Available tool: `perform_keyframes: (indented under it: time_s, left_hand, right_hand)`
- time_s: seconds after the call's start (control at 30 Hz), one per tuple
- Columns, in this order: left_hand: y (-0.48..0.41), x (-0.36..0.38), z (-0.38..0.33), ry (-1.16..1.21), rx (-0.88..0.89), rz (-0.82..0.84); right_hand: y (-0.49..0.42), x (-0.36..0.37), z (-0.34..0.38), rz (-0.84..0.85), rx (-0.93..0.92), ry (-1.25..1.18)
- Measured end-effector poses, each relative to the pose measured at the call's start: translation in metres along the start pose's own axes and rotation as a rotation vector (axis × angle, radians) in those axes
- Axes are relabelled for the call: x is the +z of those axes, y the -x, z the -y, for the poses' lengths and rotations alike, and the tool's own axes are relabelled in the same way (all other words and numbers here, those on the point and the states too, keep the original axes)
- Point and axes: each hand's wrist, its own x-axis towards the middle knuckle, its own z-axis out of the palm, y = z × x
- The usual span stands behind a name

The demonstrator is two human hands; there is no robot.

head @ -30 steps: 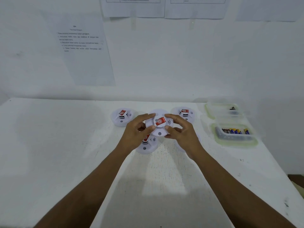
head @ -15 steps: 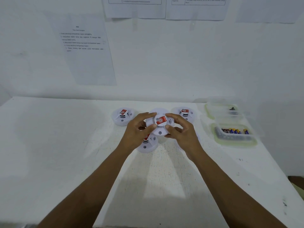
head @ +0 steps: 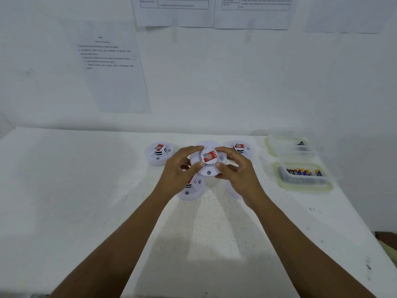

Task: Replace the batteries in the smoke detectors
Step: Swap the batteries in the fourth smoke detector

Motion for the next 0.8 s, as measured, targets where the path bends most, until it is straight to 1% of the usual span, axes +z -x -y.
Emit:
perform_keyframes:
  time_s: [0.3,0.6,0.8]
  left_hand:
    - [-0.01,0.002,0.002,-0.021,-0.01,0.005]
    - [-0.022,-0.001,0.006,-0.02,-0.031,0.039]
    - [-0.031,-0.005,0.007,-0.021,-0.045,0.063]
  right_hand:
    - [-0.012,-0.007,-0.001,0.033,-0.003,0.025]
    - [-0.029,-0.014,-0.001,0.058,-0.092,0.247]
    - [-0.046,-0.016,-0.005,0.047,-0.146,0.394]
